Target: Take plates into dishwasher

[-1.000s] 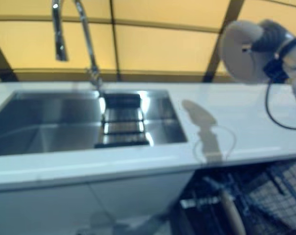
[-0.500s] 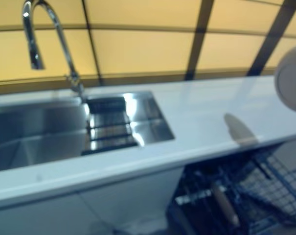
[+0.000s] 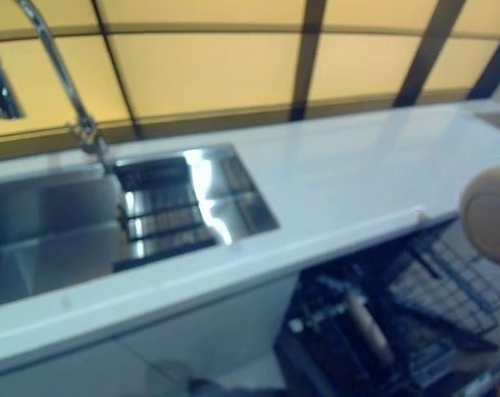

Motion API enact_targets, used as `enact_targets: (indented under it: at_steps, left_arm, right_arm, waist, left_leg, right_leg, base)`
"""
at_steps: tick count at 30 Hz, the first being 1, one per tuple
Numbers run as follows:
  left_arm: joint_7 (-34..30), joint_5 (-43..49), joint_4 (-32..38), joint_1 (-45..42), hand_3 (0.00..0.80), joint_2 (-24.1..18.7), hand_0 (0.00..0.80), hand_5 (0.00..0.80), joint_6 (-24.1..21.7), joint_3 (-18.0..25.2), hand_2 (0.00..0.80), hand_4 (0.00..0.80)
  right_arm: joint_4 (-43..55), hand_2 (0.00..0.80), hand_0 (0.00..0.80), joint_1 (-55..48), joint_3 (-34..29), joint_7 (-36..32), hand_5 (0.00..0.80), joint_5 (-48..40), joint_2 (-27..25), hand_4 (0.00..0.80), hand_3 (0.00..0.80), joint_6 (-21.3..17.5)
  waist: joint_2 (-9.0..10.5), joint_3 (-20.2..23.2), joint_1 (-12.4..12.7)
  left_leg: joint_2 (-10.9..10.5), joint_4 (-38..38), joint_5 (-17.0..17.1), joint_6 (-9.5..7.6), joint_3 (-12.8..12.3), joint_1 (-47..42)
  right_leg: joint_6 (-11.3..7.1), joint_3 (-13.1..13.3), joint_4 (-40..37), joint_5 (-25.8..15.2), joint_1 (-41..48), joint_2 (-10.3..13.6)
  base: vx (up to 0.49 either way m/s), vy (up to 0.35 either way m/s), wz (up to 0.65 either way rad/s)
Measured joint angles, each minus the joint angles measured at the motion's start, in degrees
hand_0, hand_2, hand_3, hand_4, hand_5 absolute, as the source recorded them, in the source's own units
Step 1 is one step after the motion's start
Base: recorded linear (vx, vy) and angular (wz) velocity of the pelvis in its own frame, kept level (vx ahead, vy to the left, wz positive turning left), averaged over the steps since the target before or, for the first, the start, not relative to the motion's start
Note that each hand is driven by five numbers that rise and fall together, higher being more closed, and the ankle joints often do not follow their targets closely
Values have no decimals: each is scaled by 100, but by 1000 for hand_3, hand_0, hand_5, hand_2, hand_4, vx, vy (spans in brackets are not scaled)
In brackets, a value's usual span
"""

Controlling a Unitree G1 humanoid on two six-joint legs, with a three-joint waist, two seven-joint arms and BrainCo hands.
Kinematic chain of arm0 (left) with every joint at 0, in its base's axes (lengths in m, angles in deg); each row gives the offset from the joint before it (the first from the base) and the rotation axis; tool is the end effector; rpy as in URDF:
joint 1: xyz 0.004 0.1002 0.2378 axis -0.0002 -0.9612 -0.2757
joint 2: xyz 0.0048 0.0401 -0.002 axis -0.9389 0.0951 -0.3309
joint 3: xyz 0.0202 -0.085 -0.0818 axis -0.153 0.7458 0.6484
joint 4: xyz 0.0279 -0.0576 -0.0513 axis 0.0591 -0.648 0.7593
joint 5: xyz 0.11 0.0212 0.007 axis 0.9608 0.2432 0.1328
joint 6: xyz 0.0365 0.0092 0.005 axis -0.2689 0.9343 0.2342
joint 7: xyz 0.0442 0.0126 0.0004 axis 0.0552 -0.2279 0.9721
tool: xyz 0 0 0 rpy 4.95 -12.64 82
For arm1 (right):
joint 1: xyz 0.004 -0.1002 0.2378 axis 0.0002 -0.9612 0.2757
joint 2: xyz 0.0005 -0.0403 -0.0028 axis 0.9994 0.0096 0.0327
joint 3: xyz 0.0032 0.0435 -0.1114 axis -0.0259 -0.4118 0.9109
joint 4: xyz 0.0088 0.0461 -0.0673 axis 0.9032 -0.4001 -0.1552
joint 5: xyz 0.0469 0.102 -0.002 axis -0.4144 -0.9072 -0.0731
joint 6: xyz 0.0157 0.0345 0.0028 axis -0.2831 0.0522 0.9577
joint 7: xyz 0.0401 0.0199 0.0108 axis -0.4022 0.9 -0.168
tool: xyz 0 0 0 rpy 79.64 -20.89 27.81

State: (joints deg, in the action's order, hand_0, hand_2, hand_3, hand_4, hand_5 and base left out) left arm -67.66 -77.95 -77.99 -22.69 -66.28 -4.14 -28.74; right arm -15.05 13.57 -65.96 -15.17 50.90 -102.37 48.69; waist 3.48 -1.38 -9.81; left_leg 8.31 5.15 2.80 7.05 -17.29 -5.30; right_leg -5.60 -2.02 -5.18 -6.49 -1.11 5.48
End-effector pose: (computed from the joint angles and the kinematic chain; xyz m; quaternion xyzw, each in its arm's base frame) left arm 0.0531 0.2651 -0.1364 0.0573 0.6104 0.1138 0.7818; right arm 0.2076 -0.4446 0.2307 -0.4208 0.2118 -0.1233 0.8734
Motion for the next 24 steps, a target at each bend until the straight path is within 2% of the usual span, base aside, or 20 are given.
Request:
enact_targets:
  at_steps: [2,11,16,24]
  left_arm:
    - [0,1,-1,11,0,-8,0,0,1,4,0,0]
    - [-1,2,3,120,0,0,0,0,-9,21,0,0]
    - [3,1,2,121,0,30,0,0,-11,147,0,0]
    - [7,0,11,121,0,147,0,0,-14,159,0,0]
  right_arm:
    - [148,800,800,-242,-210,-24,800,97,185,800,800,-30]
    - [745,800,800,-929,-244,127,800,814,1168,800,800,-87]
    - [885,800,800,-976,-211,590,800,1320,1803,800,800,60]
    - [1128,800,800,-1115,13,1033,800,2120,2359,800,800,133]
  waist:
    - [0,-28,-48]
    - [-20,-99,-88]
    - [-107,-161,-47]
    - [-237,-259,-41]
  left_leg:
    - [1,1,-3,1,-6,-1]
    - [7,-2,-31,3,-89,-17]
    - [4,-8,-30,3,-99,-9]
    - [5,0,-31,2,-98,-7]
  right_leg:
    - [0,10,0,0,-3,-2]
    - [1,101,0,-4,-35,-17]
    - [1,99,-1,-4,-51,-16]
    - [1,98,-2,-4,-53,-12]
  base:
    - [-6,-3,-2]
    - [-9,-3,-4]
    - [-20,7,0]
    - [0,0,0]
